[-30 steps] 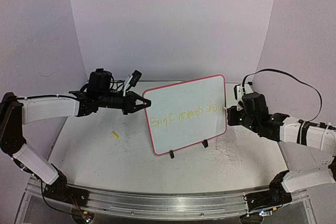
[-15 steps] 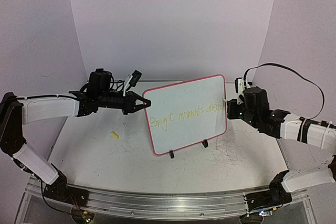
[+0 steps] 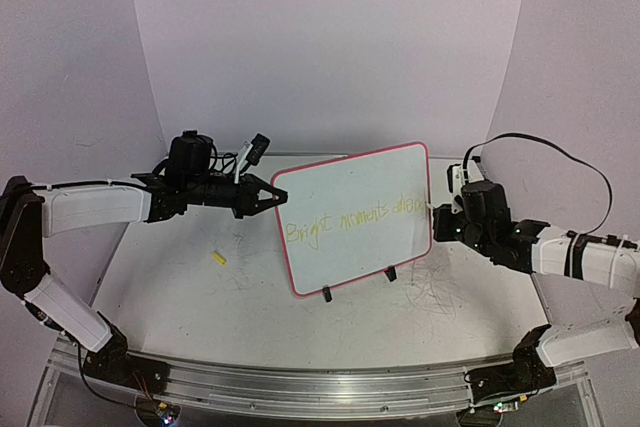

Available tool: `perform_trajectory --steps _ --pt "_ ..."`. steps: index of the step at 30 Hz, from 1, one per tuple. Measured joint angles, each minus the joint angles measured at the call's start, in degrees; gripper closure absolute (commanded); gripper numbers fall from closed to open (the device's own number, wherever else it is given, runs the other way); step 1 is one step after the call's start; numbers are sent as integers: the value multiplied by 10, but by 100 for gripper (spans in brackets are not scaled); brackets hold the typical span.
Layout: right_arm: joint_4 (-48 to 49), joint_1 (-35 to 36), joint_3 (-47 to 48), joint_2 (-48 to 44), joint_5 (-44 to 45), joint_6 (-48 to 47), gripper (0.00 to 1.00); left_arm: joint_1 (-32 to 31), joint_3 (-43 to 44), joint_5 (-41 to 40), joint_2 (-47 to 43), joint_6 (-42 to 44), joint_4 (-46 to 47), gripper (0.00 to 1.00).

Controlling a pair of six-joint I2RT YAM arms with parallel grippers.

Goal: Write a sentence on the whiteboard
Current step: Write a sentence on the whiteboard, then place the whiteboard at the center of the board.

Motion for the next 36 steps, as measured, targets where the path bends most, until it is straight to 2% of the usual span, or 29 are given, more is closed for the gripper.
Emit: perform_trajectory --steps 19,25,29,32,36 --pt "-5 0 -8 -4 -8 10 100 0 0 -2 0 0 0 100" --pt "-26 0 -18 -72 -49 18 100 -5 0 -16 -1 0 3 97" --pt "-45 0 -23 -153 -77 23 100 -7 0 -25 -1 -2 2 83" --pt "-52 0 -22 -197 -82 20 100 -7 0 -71 1 26 -4 71" --pt "-65 0 -10 -215 -81 8 100 -2 -2 -119 5 45 -37 59"
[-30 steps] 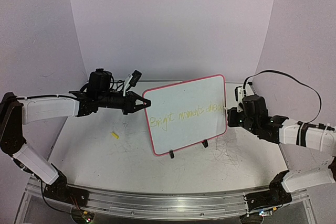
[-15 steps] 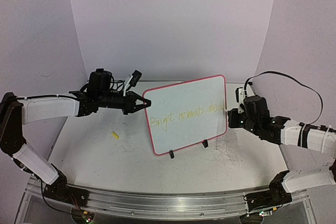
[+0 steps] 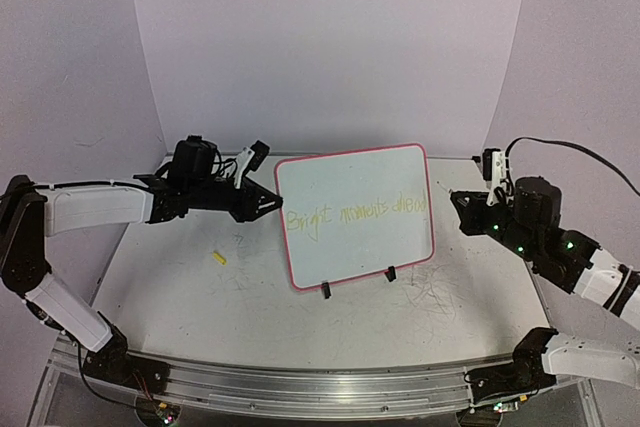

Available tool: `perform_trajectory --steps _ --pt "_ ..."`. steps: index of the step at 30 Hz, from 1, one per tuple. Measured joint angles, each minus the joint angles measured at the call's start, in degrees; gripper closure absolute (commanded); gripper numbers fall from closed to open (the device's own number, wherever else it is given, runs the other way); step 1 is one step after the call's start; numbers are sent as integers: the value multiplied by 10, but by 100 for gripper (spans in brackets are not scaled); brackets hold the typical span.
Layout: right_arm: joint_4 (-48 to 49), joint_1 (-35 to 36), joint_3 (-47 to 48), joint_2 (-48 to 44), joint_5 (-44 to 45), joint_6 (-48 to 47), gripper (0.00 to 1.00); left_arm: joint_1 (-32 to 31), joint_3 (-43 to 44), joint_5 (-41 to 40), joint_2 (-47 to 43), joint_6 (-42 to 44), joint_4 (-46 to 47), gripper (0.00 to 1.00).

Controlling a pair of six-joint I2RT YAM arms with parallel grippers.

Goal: Write a sentence on the whiteboard
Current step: Place the whiteboard at the center of the board.

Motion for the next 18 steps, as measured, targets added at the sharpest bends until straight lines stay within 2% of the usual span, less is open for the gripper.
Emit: perform_trajectory --steps 6,8,10,15,18 --pt "-6 0 10 5 0 -19 100 -1 0 -36 -7 10 -19 42" --pt "-7 0 10 5 0 -24 100 -1 -1 -49 -22 8 -26 27" --pt "-6 0 10 5 0 -30 100 -1 -9 -65 -51 0 -33 20" --pt "-3 0 19 16 -8 -49 100 -1 -67 -135 -175 -60 -52 18" --pt "7 0 28 39 -23 -60 100 -1 -119 -201 -261 -148 -80 19"
